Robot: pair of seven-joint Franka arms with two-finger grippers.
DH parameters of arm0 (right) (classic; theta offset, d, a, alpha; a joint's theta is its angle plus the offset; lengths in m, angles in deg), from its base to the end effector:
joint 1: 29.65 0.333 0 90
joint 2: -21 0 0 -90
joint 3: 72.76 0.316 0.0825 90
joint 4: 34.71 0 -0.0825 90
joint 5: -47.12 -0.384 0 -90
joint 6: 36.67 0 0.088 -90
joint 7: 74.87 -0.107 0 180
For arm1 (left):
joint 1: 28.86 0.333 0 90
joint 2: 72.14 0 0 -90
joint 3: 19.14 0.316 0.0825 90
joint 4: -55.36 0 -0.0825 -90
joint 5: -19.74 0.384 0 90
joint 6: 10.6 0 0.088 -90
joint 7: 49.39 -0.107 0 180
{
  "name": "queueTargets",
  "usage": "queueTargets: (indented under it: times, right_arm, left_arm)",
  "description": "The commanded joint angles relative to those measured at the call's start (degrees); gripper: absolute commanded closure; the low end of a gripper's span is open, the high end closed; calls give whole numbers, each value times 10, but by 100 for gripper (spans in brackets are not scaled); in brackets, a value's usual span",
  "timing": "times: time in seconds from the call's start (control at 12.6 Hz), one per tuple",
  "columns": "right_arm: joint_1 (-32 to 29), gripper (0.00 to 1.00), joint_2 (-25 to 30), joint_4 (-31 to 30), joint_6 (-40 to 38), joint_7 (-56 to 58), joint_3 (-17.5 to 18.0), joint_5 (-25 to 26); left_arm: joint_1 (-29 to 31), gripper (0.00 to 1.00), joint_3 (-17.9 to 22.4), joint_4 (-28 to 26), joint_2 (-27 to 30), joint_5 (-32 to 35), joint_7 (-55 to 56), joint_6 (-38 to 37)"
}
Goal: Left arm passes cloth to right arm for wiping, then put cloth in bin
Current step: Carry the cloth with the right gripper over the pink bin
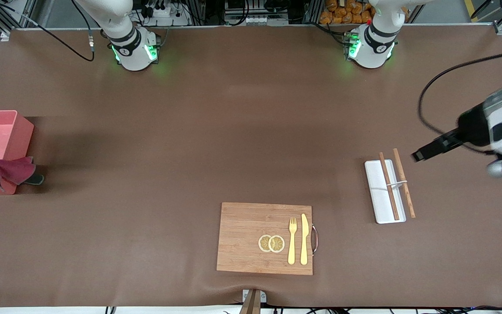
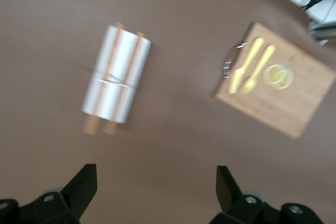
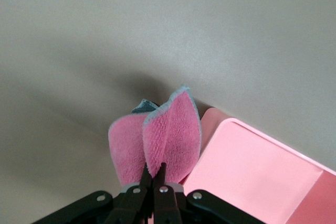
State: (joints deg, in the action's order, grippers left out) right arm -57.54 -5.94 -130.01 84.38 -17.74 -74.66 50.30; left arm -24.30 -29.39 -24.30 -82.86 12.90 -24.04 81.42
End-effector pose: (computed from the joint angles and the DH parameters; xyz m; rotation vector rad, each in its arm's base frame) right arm 0.5825 -0.3337 0.3337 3.0088 0.7839 -0.0900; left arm 0.6115 -0.0624 0.6064 2.9408 0.5185 -0.0153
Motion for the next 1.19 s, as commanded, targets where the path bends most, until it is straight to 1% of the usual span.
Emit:
queueTargets:
  times: [0.0,0.16,0.32,0.48,0.63,0.71,0.87,1.03,1.11]
  right_arm:
    - [12,100,-8,-15,1,-4,15,10]
    - [52,100,-8,-22,-18,-21,16,-3]
    - [119,100,-4,-20,-43,-51,17,-61]
    - [180,100,-1,-16,-53,-88,18,-104]
    - [251,100,-4,-16,-47,-139,17,-190]
    - [293,100,-3,-13,-37,-180,16,-214]
    - [354,100,4,17,-32,-264,16,-217]
    - [386,100,28,46,-36,-304,16,-214]
    - [390,100,45,45,-42,-308,16,-211]
  left_arm:
    - [-20,0,42,-43,50,31,-96,-13]
    - [-32,0,54,-65,71,36,-89,-11]
    - [-31,0,54,-75,83,46,-89,-10]
    - [-32,0,55,-80,87,47,-89,-10]
    - [-29,0,53,-79,82,48,-88,-10]
    - [-28,0,53,-76,81,48,-89,-10]
    - [-27,0,51,-74,83,48,-89,-10]
    - [-26,0,50,-74,85,48,-89,-11]
    - [-26,0,50,-74,87,47,-88,-12]
